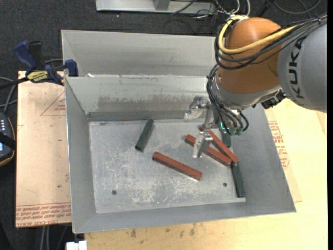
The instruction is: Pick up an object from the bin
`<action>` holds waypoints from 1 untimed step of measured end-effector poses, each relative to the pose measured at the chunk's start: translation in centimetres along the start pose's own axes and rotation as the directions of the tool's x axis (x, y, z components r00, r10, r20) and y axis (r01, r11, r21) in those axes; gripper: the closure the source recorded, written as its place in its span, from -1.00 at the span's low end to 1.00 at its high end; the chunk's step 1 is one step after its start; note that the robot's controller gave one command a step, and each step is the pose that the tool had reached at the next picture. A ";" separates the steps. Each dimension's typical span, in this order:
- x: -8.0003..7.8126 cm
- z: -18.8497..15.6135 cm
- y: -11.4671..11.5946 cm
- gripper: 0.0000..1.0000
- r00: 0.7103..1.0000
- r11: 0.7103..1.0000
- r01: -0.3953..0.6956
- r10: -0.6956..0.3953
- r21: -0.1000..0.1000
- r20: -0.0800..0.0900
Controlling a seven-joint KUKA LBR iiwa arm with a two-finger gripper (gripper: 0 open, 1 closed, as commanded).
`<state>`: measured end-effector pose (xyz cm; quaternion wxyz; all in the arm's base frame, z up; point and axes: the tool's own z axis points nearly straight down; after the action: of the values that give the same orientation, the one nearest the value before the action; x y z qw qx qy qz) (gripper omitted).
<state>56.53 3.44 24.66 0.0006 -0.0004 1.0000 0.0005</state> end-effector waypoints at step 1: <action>2.5 5.3 0.4 -1.00 0.999 0.999 0.047 -0.047 0.000 0.005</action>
Offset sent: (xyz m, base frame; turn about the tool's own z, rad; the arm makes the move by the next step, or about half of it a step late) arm -0.0262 0.0080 -0.0929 0.0354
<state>54.07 3.81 19.39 0.0030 -0.0238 0.9997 0.0004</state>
